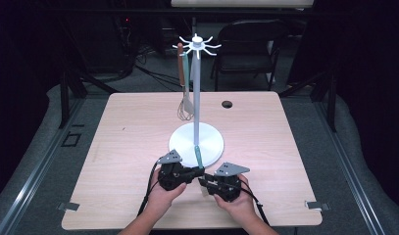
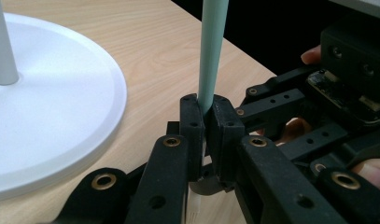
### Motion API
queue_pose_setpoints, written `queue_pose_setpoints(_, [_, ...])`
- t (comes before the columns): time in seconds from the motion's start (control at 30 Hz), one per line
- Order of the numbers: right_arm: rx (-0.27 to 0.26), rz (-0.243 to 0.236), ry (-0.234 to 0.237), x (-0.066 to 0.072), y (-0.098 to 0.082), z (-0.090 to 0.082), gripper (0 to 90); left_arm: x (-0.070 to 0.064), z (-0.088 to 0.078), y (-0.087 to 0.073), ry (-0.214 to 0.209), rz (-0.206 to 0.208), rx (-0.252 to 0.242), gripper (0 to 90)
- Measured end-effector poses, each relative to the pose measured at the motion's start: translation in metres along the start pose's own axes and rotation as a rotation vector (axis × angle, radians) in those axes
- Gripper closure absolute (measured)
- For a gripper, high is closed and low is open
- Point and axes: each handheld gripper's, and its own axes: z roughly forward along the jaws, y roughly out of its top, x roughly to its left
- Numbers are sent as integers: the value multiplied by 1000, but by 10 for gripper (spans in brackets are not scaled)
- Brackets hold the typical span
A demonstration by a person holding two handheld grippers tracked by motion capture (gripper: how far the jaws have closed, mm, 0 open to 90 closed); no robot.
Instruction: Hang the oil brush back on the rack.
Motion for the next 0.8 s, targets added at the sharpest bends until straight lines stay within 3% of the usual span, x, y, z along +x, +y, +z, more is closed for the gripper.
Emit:
queue_pose_setpoints(0.3, [-2,11,8,-3,1,-5,684,3,-4,7,13,17,5,850])
queue_pose_setpoints(0.8, [45,4,-35,-14,2,-15,648,13,-21,27,49,26,0,850])
